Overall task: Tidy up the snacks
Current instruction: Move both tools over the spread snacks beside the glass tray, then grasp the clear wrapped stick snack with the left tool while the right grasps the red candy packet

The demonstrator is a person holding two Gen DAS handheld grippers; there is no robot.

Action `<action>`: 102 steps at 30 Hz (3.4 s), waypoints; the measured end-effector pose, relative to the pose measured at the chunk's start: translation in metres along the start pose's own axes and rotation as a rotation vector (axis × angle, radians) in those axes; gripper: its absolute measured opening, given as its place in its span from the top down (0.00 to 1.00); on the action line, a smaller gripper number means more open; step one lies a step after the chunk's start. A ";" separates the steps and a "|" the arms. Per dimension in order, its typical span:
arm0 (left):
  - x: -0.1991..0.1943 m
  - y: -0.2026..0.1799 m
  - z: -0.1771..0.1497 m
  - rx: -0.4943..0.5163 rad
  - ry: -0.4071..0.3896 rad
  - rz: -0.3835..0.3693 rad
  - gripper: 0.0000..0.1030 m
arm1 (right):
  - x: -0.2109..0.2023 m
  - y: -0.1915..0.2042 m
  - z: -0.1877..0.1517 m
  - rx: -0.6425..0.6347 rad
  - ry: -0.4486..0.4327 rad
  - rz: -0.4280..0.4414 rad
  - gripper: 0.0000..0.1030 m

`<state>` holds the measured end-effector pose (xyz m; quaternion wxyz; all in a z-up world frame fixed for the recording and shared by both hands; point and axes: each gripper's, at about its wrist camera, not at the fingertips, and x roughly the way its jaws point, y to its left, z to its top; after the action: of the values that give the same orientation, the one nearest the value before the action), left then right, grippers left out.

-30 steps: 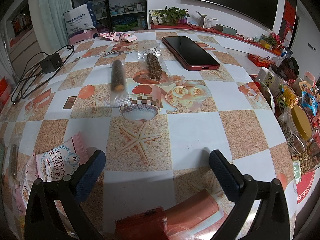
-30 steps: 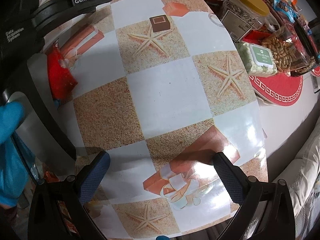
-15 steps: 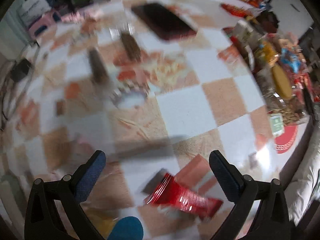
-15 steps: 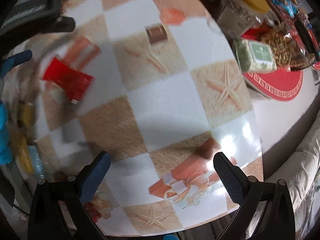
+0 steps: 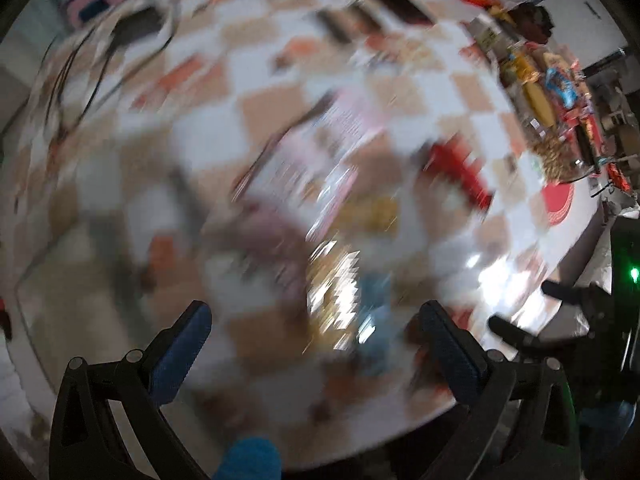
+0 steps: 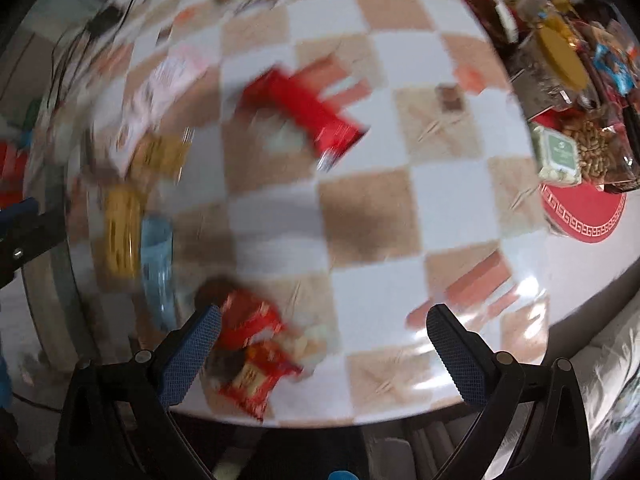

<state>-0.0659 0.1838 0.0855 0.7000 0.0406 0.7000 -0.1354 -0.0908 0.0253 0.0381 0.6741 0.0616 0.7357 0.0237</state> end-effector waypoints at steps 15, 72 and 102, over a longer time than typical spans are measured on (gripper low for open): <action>-0.025 0.047 -0.046 -0.033 0.047 0.080 0.00 | -0.025 0.043 -0.004 -0.027 0.018 -0.014 0.00; 0.053 0.073 0.010 -0.141 0.094 0.087 0.00 | 0.086 0.001 -0.047 0.000 0.247 -0.152 0.00; 0.075 0.134 0.138 -0.288 0.036 0.125 0.00 | 0.037 -0.035 -0.003 0.101 0.155 -0.037 0.00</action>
<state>0.0993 0.2691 -0.0040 0.6930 -0.0143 0.7207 0.0108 -0.0994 -0.0042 -0.0027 0.6114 0.0797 0.7870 -0.0213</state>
